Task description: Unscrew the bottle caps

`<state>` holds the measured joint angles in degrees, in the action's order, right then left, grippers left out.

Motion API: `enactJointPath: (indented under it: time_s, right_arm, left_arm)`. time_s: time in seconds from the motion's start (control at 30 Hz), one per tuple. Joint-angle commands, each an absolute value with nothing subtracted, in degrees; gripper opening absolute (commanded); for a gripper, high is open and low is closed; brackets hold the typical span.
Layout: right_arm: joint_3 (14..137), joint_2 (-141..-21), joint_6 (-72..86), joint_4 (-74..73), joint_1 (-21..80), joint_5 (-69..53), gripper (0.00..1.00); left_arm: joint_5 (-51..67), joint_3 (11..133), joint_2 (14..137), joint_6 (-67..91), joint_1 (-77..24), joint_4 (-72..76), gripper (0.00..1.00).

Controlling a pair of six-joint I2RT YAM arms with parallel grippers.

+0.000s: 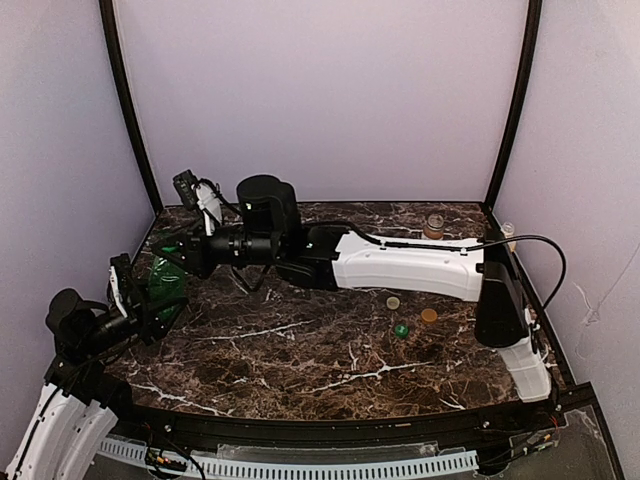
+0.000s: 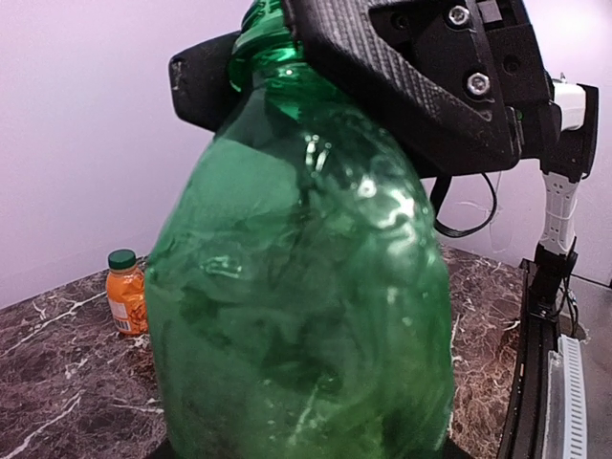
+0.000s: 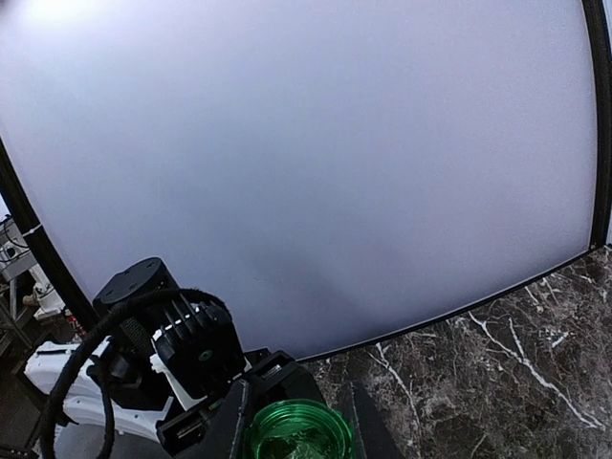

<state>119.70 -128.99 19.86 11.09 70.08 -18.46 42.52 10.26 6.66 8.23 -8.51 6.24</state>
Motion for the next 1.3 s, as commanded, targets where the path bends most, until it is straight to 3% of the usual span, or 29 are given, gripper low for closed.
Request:
enactJointPath:
  time_s: [0.0, 0.03, 0.1, 0.17, 0.27, 0.4, 0.6, 0.83, 1.27]
  right_arm:
    - [112.25, -120.95, 15.34, 10.73, 69.81, -20.71, 0.00]
    - [110.15, -118.85, 13.50, 10.04, 69.39, -20.51, 0.00]
    - [105.58, -114.59, 10.67, 8.24, 68.42, -18.97, 0.00]
    - [100.04, -110.14, 8.99, 7.14, 67.06, -16.52, 0.00]
    - [91.13, -102.62, 7.36, 5.90, 64.76, -8.08, 0.00]
    - [76.05, -92.98, 6.33, 5.33, 61.85, 11.87, 0.00]
    - [51.57, -77.46, 0.56, 17.96, 57.12, 31.87, 0.00]
    - [35.98, -65.97, 2.72, 20.36, 45.80, 35.08, 0.00]
    - [28.01, -67.90, 7.74, 23.58, 31.60, 27.21, 0.00]
  left_arm:
    - [41.30, 9.99, 6.15, 7.39, -8.39, 9.30, 0.46]
    - [40.38, 9.90, 6.15, 7.43, -8.36, 9.22, 0.65]
    - [39.09, 9.85, 6.08, 7.48, -8.35, 8.89, 0.87]
    - [38.47, 9.77, 6.11, 7.63, -8.31, 8.46, 0.97]
    - [38.41, 9.76, 6.15, 7.57, -8.26, 7.87, 0.99]
    - [37.65, 9.71, 6.20, 7.41, -8.31, 7.54, 0.99]
    - [37.75, 9.59, 7.12, 7.40, -8.11, 7.84, 0.99]
    - [37.79, 9.41, 9.82, 6.68, -7.83, 8.41, 0.99]
    - [37.52, 9.32, 14.79, 6.05, -4.12, 8.88, 0.99]
